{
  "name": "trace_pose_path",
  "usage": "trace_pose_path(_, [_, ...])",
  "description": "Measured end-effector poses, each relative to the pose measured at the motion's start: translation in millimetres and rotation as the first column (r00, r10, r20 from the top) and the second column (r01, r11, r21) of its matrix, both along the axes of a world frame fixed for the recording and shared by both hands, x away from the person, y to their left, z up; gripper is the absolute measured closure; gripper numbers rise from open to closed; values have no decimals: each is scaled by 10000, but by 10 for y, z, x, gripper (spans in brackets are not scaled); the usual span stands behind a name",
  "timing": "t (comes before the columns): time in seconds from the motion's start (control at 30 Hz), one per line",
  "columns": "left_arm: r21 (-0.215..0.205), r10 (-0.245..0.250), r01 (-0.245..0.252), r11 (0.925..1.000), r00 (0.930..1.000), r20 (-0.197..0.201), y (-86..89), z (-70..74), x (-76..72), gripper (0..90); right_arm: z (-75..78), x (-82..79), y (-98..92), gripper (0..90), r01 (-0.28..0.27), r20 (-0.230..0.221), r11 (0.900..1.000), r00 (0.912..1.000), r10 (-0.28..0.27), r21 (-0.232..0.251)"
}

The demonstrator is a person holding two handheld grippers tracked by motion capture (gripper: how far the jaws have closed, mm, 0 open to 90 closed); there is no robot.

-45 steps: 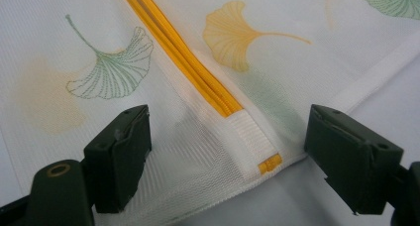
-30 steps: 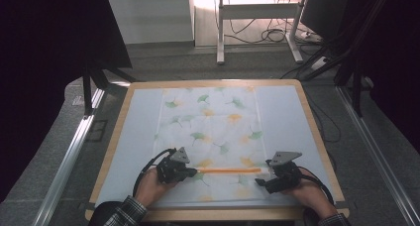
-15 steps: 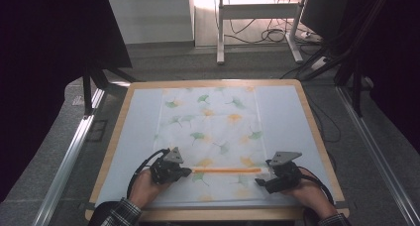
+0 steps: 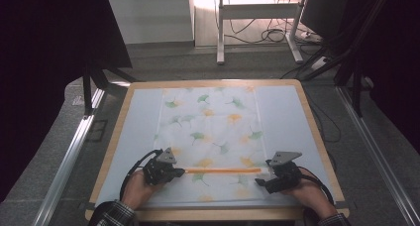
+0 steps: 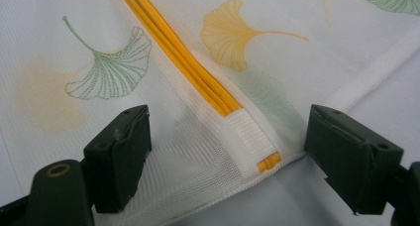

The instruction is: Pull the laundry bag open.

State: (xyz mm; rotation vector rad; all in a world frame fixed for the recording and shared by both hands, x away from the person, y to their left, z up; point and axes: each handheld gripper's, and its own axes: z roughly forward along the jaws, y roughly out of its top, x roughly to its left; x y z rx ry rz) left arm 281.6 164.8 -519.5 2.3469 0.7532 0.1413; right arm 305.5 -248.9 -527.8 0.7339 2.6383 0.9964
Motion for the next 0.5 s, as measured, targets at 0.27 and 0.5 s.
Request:
trace_pose_path(0.27, [164,230,-230,9996,9997,-3,117,-3,-17,900,1,-1,1,180,36,-17,10000,10000,-36,-8])
trace_pose_path(0.5, [48,470,-470,9989,9989,-88,249,-5,-43,900,1,-1,1,180,49,-29,10000,10000,-49,-7])
